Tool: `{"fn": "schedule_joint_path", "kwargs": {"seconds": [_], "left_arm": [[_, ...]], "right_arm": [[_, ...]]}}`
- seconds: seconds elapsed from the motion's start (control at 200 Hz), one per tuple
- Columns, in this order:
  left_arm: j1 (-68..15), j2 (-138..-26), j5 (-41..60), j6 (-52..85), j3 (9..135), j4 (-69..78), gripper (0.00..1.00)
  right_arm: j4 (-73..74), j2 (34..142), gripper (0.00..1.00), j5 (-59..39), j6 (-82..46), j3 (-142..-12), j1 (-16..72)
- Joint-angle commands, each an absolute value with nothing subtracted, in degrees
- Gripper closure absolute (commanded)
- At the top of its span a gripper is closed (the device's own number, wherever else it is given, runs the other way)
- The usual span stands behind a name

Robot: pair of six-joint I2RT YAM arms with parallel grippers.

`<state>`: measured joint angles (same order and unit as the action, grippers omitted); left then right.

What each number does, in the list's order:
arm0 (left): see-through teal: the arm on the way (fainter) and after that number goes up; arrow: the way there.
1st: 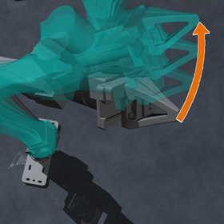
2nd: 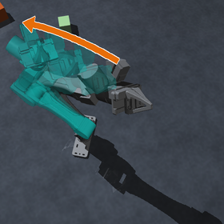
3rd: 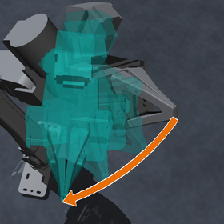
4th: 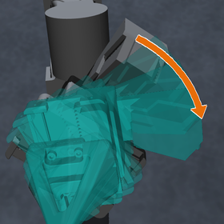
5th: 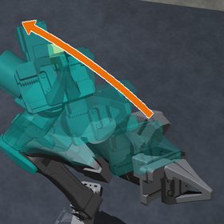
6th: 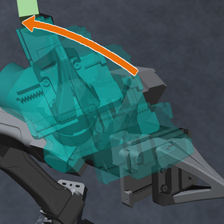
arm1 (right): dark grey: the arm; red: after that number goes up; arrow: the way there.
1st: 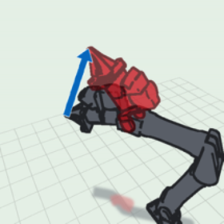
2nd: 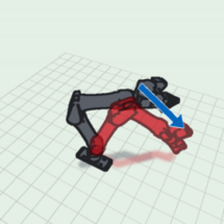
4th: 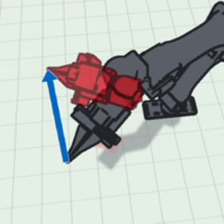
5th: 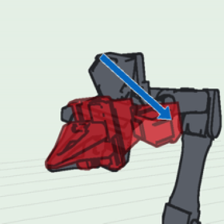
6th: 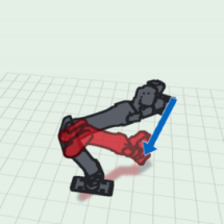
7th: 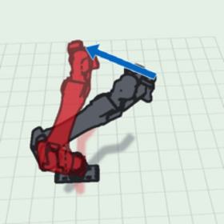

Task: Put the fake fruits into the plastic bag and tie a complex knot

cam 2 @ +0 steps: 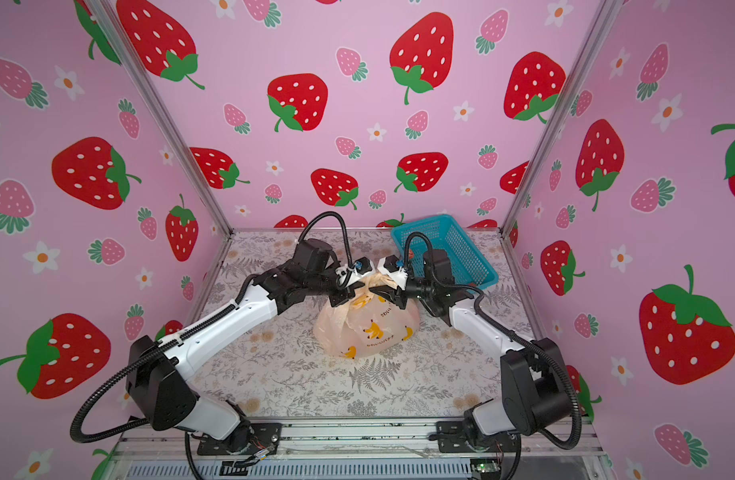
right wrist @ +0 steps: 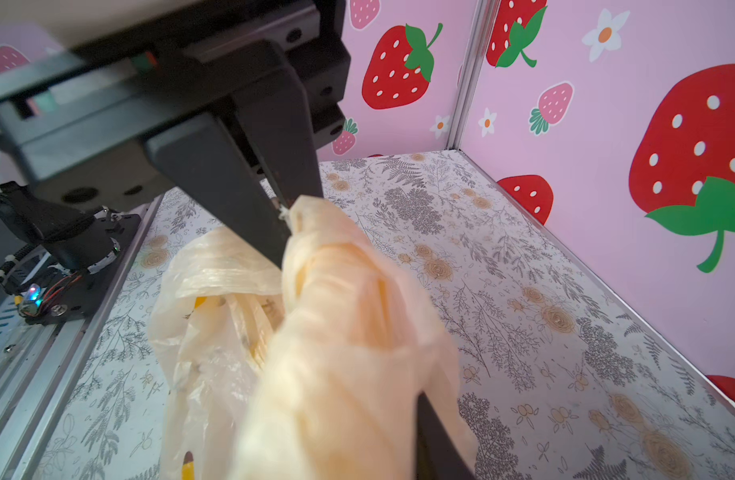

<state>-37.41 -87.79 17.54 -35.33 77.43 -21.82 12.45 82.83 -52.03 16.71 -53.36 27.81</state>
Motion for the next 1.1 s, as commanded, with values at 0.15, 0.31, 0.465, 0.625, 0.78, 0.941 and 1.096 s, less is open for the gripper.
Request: {"fn": "schedule_joint_path", "kwargs": {"seconds": [0.15, 0.31, 0.465, 0.625, 0.78, 0.941, 1.096], "left_arm": [[-37.88, -87.29, 16.82, -34.07, 77.81, -20.79, 1.00], [-37.92, -85.89, 14.70, -29.15, 76.60, -20.90, 0.78], [-37.62, -82.74, 11.41, -25.50, 72.88, -23.39, 0.63], [-37.10, -81.66, 6.41, -23.21, 71.54, -25.12, 0.63], [-37.06, -82.15, 8.72, -18.51, 73.61, -26.62, 0.84], [-37.26, -82.28, 11.88, -12.09, 74.79, -25.14, 1.00], [-37.76, -81.13, 15.09, -8.54, 73.68, -21.21, 1.00]], "right_arm": [[15.18, 83.92, 0.95, -53.80, 14.31, -54.78, 28.54], [19.53, 83.52, 1.00, -51.63, 8.36, -53.38, 28.56], [23.27, 82.57, 1.00, -50.54, 3.36, -51.93, 28.65], [25.49, 81.66, 1.00, -48.97, 1.15, -50.41, 29.15], [26.58, 81.36, 1.00, -46.93, -0.14, -49.63, 29.78], [27.08, 80.71, 1.00, -45.11, 0.16, -48.74, 30.82], [28.29, 79.72, 1.00, -43.66, 0.36, -47.56, 31.16]]}}
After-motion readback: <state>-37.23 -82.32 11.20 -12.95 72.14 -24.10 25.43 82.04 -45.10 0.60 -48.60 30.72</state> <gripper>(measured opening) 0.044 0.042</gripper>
